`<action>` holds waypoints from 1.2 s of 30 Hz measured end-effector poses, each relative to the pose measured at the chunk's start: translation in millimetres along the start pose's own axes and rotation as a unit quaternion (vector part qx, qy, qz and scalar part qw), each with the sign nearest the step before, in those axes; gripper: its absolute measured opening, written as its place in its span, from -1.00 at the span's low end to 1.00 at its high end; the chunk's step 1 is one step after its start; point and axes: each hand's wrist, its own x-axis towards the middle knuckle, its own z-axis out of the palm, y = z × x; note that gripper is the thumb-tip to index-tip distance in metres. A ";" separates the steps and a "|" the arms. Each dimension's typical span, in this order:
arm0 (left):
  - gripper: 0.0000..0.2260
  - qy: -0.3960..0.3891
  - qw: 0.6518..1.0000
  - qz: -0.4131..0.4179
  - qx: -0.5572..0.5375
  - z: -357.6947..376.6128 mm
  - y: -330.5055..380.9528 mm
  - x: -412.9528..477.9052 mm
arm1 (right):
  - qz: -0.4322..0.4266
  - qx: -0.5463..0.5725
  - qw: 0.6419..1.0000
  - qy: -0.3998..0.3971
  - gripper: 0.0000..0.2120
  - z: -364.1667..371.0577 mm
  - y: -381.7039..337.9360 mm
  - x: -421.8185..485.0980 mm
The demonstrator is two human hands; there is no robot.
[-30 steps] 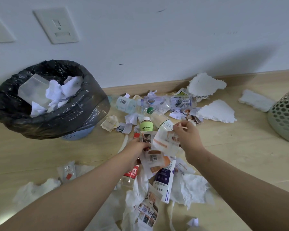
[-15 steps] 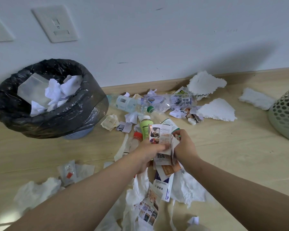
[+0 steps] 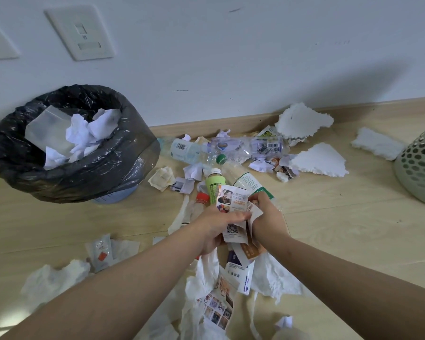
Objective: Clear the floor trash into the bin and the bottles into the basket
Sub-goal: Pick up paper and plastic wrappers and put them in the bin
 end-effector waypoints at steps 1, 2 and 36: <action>-0.87 0.011 1.000 0.002 -0.005 -2.0 -0.8 1.2 | 0.001 0.003 1.000 0.001 -0.67 1.3 0.1 0.8; -0.89 0.018 1.000 0.005 -0.010 -4.2 -1.1 2.4 | -0.002 0.010 1.000 -0.001 -0.73 2.5 0.0 1.7; -0.78 0.162 0.975 0.131 0.079 -84.6 104.3 -36.3 | -0.070 0.273 0.959 0.024 -0.77 5.8 -130.2 20.1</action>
